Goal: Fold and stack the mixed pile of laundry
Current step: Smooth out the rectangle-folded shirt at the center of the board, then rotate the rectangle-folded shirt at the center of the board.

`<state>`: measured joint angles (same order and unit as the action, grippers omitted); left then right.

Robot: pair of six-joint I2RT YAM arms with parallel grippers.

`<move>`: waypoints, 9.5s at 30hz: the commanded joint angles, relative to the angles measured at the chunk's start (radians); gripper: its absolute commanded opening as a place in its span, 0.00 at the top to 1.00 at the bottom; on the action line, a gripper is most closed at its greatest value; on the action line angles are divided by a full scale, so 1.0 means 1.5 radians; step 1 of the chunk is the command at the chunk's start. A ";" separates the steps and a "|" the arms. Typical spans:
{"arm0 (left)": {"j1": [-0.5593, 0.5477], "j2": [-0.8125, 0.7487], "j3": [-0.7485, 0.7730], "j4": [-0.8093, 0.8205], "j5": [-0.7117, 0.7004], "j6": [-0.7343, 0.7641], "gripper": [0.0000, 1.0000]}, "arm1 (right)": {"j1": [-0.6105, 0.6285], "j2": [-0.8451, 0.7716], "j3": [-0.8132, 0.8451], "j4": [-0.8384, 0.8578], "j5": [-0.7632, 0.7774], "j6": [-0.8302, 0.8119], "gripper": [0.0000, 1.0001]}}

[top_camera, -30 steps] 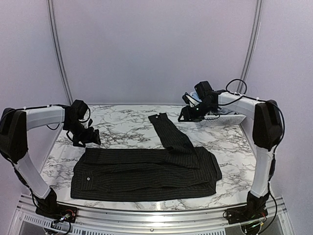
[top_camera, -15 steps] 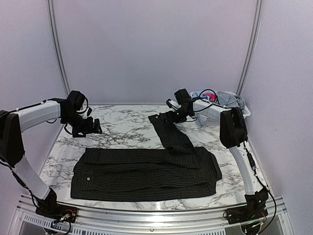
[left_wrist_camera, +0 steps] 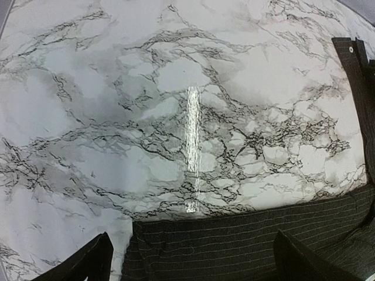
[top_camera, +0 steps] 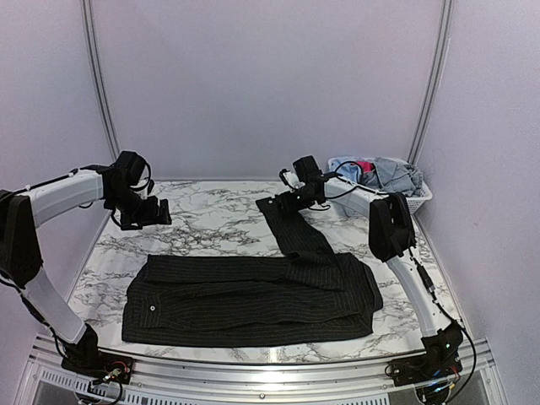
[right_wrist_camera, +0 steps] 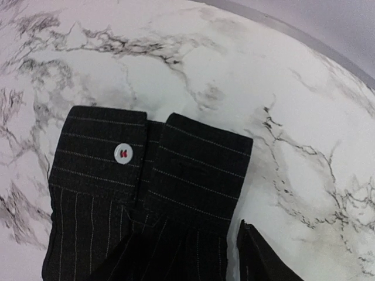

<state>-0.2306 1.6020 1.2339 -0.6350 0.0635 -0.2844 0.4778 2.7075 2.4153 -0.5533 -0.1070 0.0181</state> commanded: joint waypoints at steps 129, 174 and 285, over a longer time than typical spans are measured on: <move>-0.750 0.070 0.373 -0.033 0.010 0.081 1.00 | 0.120 -0.740 -0.965 0.227 -0.318 0.036 0.59; -0.289 -0.338 -0.289 0.169 -0.210 -0.168 0.01 | 0.016 -0.829 -0.906 0.017 -0.265 0.053 0.45; -0.347 0.284 0.088 0.150 0.012 -0.116 0.70 | 0.055 -0.304 -0.553 0.082 -0.219 0.129 0.61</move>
<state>-0.7536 1.9705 1.3018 -0.4381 0.0563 -0.4355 0.6243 2.1811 1.5173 -0.3584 -0.4934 0.2497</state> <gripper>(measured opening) 0.298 0.392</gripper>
